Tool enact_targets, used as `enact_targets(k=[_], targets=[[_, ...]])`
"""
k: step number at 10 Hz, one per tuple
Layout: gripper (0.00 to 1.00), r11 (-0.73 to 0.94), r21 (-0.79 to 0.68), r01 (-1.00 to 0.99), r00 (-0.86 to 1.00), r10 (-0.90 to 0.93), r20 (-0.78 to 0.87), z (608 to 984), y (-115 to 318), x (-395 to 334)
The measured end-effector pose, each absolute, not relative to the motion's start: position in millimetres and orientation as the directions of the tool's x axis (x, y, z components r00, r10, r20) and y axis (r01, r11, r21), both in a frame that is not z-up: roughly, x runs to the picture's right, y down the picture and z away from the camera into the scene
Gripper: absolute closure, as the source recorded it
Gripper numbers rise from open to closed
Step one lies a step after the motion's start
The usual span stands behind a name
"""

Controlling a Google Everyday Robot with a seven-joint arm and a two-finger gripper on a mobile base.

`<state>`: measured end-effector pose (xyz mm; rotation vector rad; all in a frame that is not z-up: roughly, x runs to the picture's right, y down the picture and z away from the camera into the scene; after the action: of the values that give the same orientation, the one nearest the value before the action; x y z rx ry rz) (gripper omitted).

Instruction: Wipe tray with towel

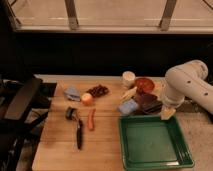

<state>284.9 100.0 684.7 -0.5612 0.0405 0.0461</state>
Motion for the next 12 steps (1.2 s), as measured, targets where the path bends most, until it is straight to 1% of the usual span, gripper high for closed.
enact_targets(k=[12], targets=[[0.35,0.847,-0.530,-0.047,0.999,0.027,-0.047,684.8,98.7,284.6]])
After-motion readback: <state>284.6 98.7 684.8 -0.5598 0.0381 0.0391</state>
